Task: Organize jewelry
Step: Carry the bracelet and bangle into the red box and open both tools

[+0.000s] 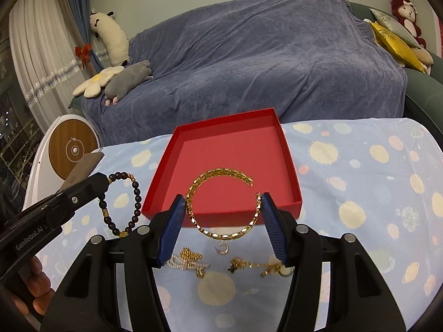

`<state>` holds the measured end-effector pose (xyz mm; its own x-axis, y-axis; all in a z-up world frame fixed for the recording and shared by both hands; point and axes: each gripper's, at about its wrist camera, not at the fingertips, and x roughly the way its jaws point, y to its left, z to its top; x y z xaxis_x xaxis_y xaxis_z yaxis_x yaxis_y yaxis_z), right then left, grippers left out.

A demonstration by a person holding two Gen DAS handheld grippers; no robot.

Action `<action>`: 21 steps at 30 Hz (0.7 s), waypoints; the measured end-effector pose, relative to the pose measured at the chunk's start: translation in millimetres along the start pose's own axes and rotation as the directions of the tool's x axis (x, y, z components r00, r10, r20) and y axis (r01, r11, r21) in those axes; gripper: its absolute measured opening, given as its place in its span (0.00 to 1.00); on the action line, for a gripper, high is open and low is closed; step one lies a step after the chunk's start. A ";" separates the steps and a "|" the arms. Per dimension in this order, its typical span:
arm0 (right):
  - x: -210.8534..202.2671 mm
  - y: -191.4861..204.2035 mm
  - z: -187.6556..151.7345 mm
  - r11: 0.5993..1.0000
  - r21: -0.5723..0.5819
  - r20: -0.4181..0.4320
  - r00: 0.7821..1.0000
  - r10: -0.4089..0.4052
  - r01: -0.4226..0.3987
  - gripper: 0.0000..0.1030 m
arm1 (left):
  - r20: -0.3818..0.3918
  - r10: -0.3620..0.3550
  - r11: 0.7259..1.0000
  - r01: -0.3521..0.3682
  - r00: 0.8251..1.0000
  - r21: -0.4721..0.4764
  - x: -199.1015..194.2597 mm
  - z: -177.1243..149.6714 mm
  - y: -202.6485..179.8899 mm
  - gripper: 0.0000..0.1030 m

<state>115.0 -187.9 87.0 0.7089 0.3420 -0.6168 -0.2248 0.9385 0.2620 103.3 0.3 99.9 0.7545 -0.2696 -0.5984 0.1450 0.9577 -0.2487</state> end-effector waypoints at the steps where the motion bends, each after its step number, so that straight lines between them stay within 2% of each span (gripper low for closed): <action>1: 6.0 -1.9 9.4 1.000 0.006 0.000 1.000 0.003 -0.003 0.53 | 0.008 0.007 1.000 -0.007 1.000 0.005 5.6 9.2 0.1 0.05; 5: 32.3 -9.5 40.5 1.000 0.027 0.006 1.000 0.002 -0.003 0.53 | 0.026 0.022 1.000 -0.022 0.999 0.004 33.2 38.4 6.0 0.05; 10: 71.3 -17.1 68.6 0.999 0.035 -0.009 1.000 -0.017 0.017 0.53 | -0.015 0.032 0.999 -0.032 0.999 -0.019 81.3 58.2 18.3 0.05; 21: 156.9 -36.6 84.9 0.997 0.045 -0.133 0.990 -0.056 0.063 0.53 | -0.104 0.103 0.994 -0.107 0.989 -0.034 168.9 72.8 43.0 0.05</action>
<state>291.3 -172.6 43.7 0.6254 0.2918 -0.7237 -0.1492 0.9550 0.2562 283.5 3.3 43.6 0.6949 -0.1788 -0.6966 0.0416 0.9770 -0.2093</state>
